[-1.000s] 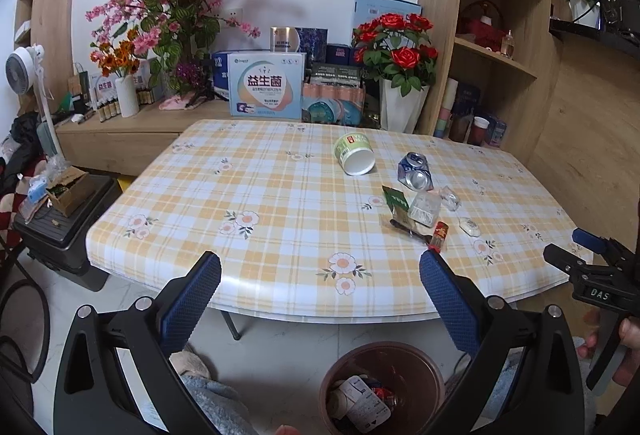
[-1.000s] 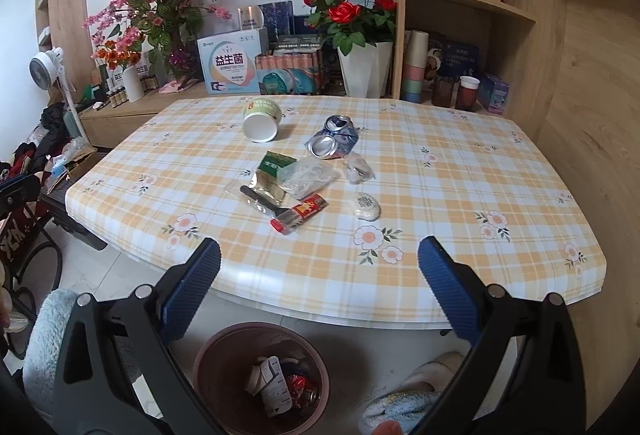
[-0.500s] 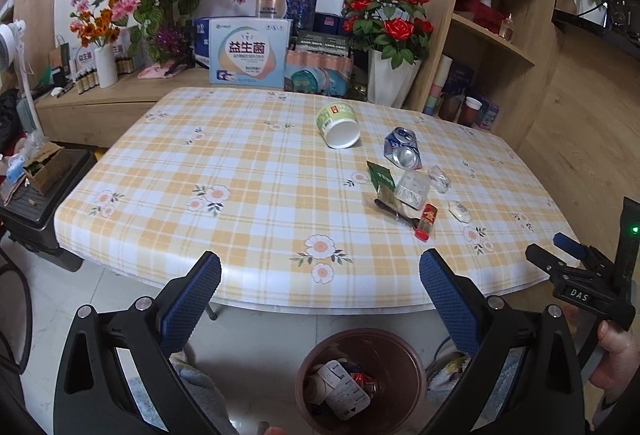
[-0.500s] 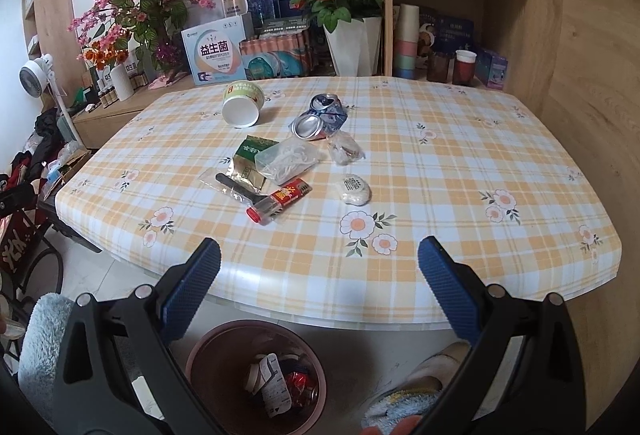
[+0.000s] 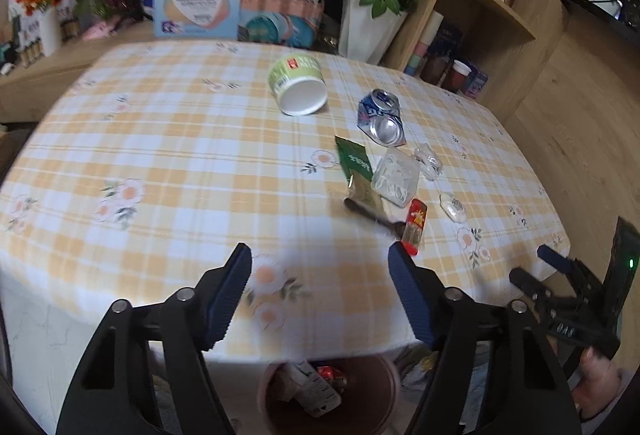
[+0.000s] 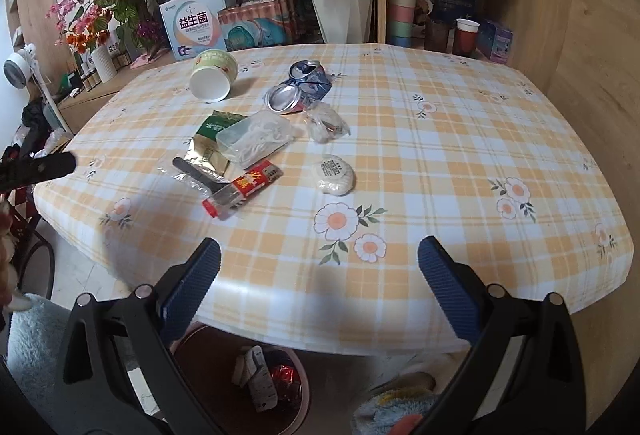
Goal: Collect trash
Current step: 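Move both tools back over the table toward the remaining trash, then grasp the green tea packet with the left tool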
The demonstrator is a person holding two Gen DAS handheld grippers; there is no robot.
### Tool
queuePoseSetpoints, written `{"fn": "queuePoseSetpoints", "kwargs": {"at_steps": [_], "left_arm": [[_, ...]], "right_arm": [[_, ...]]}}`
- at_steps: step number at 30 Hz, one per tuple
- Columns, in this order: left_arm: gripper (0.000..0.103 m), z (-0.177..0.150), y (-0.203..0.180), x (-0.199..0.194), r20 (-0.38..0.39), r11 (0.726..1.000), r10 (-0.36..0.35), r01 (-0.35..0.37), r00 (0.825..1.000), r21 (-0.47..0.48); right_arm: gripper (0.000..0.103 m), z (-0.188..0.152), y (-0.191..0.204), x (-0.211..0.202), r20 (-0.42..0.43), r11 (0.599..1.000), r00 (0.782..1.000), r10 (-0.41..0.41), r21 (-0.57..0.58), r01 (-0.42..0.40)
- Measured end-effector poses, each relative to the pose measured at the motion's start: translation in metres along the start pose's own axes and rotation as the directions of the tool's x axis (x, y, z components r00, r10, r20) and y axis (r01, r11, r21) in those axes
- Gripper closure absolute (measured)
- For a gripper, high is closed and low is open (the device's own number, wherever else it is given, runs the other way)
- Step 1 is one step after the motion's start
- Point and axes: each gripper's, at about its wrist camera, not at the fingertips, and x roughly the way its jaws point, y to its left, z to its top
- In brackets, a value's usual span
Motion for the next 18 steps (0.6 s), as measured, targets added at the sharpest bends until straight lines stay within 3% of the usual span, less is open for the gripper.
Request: {"fn": "queuePoseSetpoints", "kwargs": {"at_steps": [4,9,14,18], "left_arm": [[0.053,0.037,-0.002,0.059,-0.094,0.997,-0.079,0.078,0.992,-0.019],[0.063,0.064,-0.003,0.122,-0.197,0.989,-0.144,0.135,0.97,-0.056],[0.066,0.075,-0.002,0.163,-0.258,0.981,-0.187,0.167,0.948,-0.097],[0.069,0.079,-0.006,0.174,-0.252,0.982,-0.188,0.177,0.949,-0.068]], "right_arm": [[0.006,0.008,-0.009,0.016,-0.02,0.999,0.999,-0.032,0.015,0.032],[0.006,0.016,-0.022,0.035,-0.054,0.998,0.998,-0.044,0.051,0.047],[0.006,0.022,-0.028,0.048,-0.06,0.998,0.996,-0.06,0.027,0.062],[0.006,0.025,-0.031,0.055,-0.067,0.998,0.996,-0.063,0.025,0.065]]}}
